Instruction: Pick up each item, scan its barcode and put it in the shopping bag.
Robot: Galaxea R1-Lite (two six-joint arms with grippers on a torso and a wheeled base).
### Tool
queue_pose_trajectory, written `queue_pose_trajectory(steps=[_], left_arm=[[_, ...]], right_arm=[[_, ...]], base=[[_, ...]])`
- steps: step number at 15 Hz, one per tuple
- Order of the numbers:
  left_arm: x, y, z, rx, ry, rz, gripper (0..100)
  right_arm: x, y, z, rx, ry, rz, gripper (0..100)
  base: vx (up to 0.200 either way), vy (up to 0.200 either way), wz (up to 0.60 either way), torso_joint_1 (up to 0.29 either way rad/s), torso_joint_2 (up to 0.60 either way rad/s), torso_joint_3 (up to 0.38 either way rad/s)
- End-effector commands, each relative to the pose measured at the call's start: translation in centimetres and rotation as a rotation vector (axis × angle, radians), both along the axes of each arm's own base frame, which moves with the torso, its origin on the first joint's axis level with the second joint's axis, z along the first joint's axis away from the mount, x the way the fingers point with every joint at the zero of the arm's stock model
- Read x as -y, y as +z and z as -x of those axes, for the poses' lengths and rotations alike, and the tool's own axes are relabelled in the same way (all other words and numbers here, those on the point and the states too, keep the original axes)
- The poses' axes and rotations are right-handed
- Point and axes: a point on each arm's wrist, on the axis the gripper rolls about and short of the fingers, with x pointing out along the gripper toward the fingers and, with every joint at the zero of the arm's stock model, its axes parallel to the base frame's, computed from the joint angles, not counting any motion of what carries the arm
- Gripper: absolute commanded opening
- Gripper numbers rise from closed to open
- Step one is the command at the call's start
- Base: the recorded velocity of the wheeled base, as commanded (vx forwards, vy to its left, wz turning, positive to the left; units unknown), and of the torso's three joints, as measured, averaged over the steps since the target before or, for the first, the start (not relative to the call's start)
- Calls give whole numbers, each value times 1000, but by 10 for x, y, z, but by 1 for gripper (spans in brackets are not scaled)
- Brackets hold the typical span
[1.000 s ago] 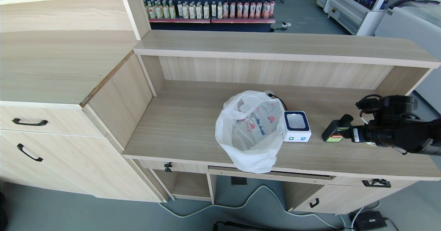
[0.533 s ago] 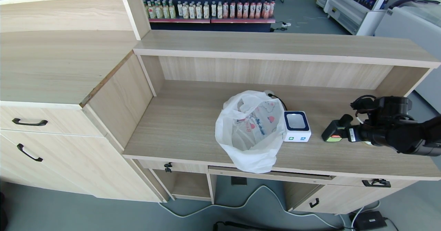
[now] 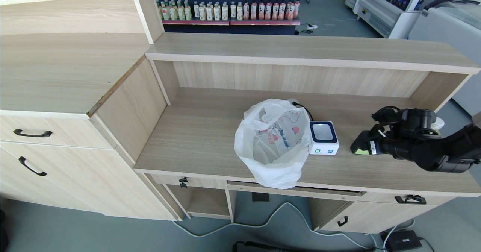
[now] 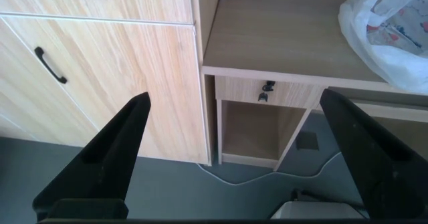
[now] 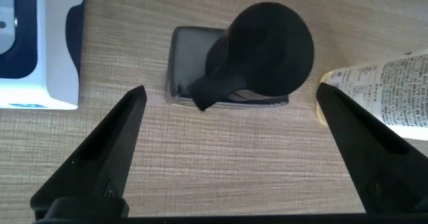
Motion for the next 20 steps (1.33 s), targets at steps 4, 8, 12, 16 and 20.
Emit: queue_pose_trajectory(steps=[4, 8, 12, 16, 20], left_arm=[[0, 0, 0, 0, 1, 0, 100], [0, 0, 0, 0, 1, 0, 100], [0, 0, 0, 0, 1, 0, 100], [0, 0, 0, 0, 1, 0, 100], [0, 0, 0, 0, 1, 0, 100]], right_arm=[[-11, -11, -4, -21, 72, -18, 100], [-11, -7, -3, -13, 66, -11, 100], [-7, 3, -1, 9, 8, 22, 100], [11, 3, 1, 0, -21, 50, 100], [14, -1, -5, -4, -22, 49, 100]], base=[[0, 0, 0, 0, 0, 0], [0, 0, 0, 0, 0, 0], [0, 0, 0, 0, 0, 0], [0, 0, 0, 0, 0, 0], [0, 0, 0, 0, 0, 0]])
